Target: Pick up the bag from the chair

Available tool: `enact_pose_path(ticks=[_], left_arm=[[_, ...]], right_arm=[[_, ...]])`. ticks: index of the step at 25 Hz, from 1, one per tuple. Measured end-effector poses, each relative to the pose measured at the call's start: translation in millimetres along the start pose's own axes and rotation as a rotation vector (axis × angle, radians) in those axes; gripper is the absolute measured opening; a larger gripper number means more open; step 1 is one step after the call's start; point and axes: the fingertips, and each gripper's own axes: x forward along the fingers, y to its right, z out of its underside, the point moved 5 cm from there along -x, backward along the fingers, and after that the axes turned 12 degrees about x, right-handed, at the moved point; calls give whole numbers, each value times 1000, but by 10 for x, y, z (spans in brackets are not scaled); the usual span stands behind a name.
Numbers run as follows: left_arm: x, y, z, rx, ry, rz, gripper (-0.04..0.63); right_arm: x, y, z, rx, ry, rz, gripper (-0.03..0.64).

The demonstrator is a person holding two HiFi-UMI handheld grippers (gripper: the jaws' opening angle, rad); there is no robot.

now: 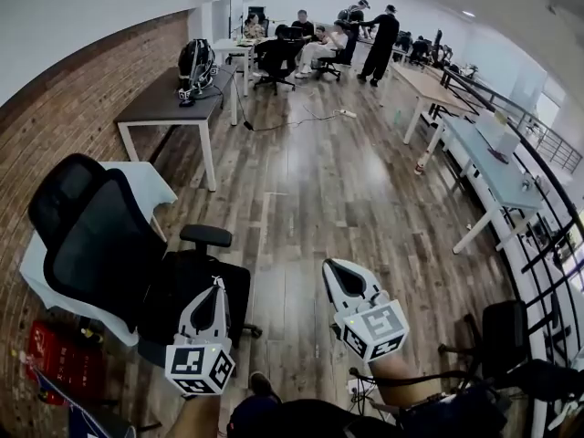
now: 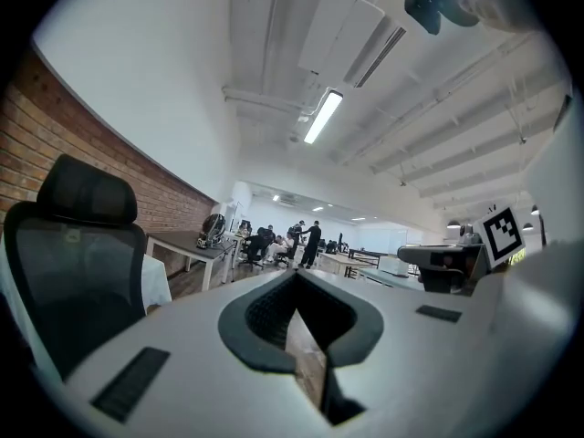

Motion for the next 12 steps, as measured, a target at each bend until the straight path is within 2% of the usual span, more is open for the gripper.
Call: enact_pose_path(ticks=[4, 7, 12], left_arm=[[94, -316, -25, 0, -16, -56, 10], [173, -488, -10, -17, -25, -62, 11], [223, -788, -20, -2, -15, -86, 11]], right_arm=[[371, -76, -64, -14, -12, -42, 14], [615, -74, -96, 0, -22, -49, 15], [981, -197, -165, -41, -22, -89, 15]])
